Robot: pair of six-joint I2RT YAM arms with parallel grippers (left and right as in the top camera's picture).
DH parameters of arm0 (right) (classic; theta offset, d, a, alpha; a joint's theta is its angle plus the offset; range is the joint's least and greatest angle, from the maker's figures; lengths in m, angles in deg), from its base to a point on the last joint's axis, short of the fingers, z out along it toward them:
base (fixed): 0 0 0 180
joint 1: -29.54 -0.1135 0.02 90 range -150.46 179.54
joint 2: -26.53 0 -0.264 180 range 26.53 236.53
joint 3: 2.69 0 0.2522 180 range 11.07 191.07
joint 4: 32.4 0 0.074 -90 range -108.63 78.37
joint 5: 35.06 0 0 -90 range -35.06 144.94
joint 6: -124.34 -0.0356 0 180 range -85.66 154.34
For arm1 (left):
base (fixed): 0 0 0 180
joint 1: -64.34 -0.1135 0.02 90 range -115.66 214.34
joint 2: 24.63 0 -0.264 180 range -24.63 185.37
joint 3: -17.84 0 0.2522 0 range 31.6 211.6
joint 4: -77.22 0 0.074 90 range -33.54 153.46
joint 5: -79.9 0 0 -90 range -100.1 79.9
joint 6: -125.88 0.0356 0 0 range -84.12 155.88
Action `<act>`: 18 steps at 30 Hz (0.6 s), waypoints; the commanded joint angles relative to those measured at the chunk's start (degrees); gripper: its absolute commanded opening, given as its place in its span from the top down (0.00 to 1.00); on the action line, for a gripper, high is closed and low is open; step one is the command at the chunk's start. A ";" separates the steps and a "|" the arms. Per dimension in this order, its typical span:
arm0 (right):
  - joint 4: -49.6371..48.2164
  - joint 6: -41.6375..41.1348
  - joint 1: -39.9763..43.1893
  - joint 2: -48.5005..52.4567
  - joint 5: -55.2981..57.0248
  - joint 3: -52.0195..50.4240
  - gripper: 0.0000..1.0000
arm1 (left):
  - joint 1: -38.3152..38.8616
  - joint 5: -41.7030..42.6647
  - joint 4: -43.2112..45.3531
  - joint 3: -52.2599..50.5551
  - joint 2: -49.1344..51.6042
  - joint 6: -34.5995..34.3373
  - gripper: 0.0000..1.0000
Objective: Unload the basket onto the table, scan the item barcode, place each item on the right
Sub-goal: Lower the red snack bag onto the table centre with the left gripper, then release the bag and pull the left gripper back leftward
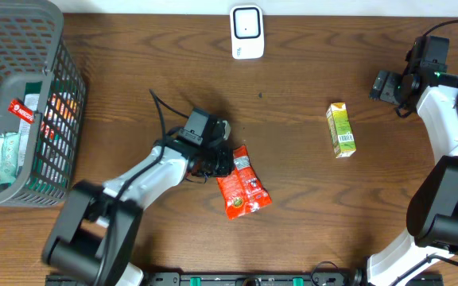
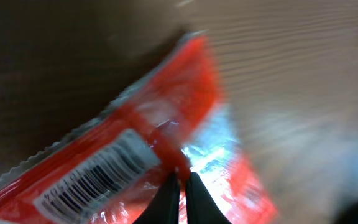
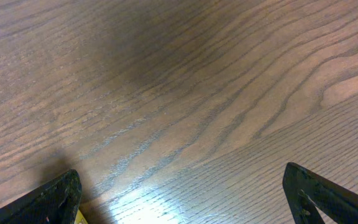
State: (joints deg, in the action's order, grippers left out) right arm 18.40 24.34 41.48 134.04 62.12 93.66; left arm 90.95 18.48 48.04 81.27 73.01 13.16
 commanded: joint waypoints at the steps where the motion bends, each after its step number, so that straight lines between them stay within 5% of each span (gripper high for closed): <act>1: 0.00 0.00 -0.04 -1.11 0.44 1.14 0.01 | -0.20 -3.69 -1.11 -1.22 4.68 -0.55 0.93; 10: 0.00 0.00 -0.04 -1.11 0.44 1.14 0.01 | -0.20 -5.16 -2.29 -0.24 -6.67 -0.55 0.92; 18: 0.00 0.00 -0.04 -1.11 0.46 1.14 0.01 | -0.11 -15.15 -8.63 -0.46 -14.82 -5.95 0.92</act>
State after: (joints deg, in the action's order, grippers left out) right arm 18.40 24.34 41.48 134.04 62.12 93.66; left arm 90.75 8.62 41.26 81.14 58.11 10.12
